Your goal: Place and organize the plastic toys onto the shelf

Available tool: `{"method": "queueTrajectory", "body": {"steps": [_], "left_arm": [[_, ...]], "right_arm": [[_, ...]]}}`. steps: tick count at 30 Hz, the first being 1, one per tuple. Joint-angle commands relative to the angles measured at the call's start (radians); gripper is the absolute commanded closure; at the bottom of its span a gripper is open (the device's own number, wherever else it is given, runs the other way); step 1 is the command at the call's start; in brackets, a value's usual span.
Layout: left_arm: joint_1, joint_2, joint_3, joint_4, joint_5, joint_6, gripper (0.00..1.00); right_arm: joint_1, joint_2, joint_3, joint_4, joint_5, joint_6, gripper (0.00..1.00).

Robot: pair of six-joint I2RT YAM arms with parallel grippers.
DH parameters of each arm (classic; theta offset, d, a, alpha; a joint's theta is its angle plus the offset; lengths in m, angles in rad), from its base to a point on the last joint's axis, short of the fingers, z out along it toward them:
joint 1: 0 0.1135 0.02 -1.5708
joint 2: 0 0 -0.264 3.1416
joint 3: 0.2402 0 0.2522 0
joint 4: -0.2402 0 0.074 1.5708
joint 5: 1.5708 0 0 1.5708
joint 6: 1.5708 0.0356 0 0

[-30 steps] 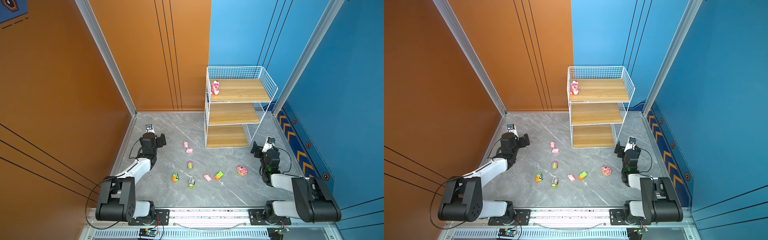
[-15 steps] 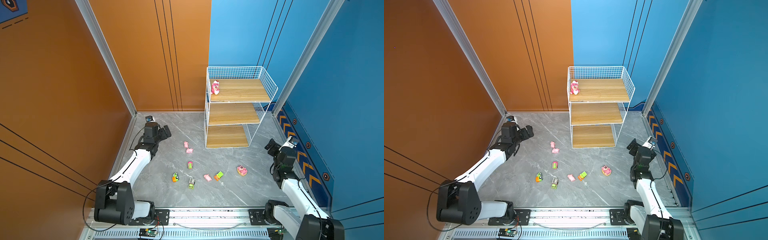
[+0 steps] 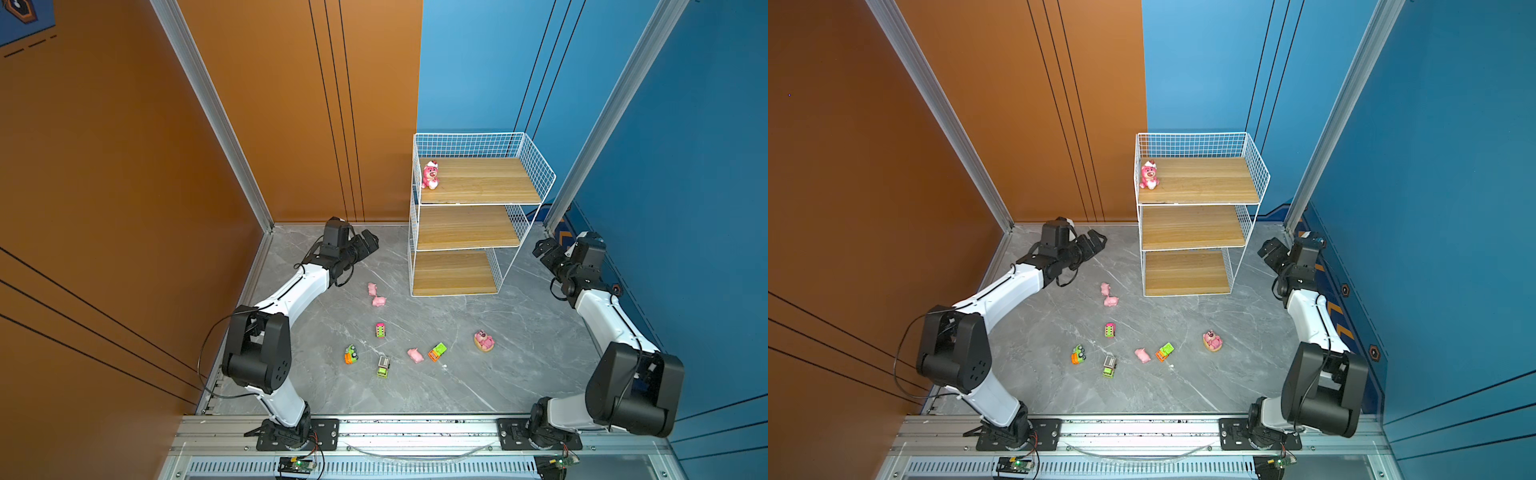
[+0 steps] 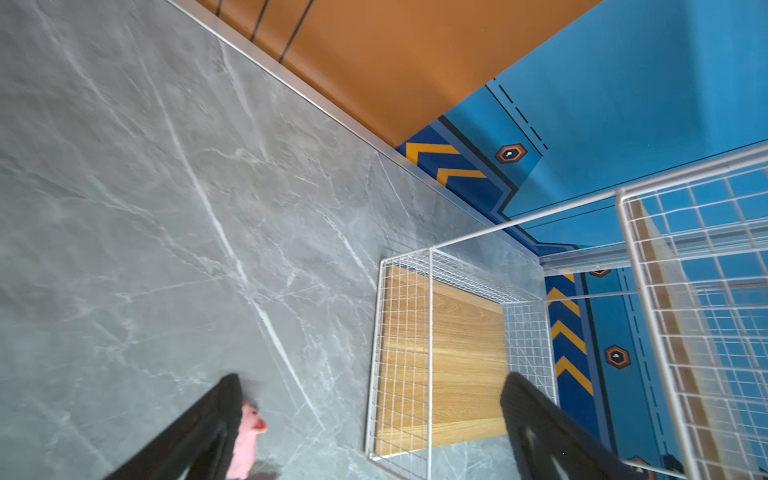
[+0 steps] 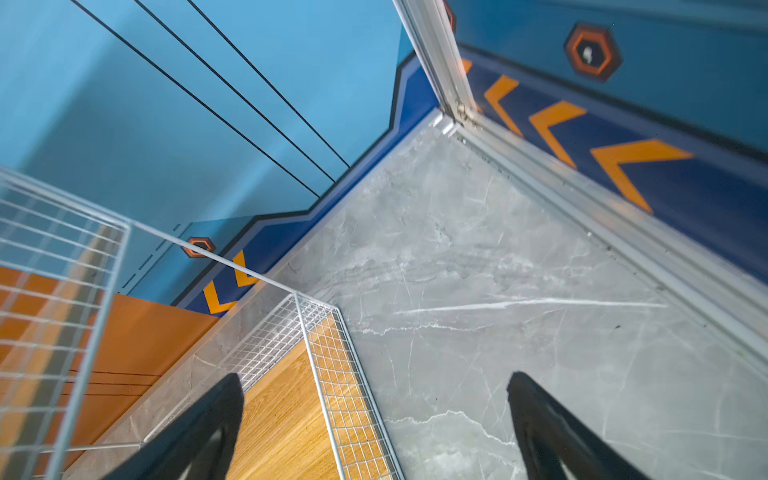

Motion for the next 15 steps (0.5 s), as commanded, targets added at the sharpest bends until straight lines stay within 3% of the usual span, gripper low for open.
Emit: {"method": "queueTrajectory", "body": {"steps": [1, 15], "left_arm": [[-0.029, 0.065, 0.059, 0.006, 0.046, -0.084, 0.03], [-0.055, 0.348, 0.194, 0.157, 0.08, -0.342, 0.07]], "right_arm": [[-0.007, 0.092, 0.067, -0.045, -0.126, 0.069, 0.0], [0.057, 0.403, 0.075, 0.304, -0.218, 0.413, 0.02]]}}
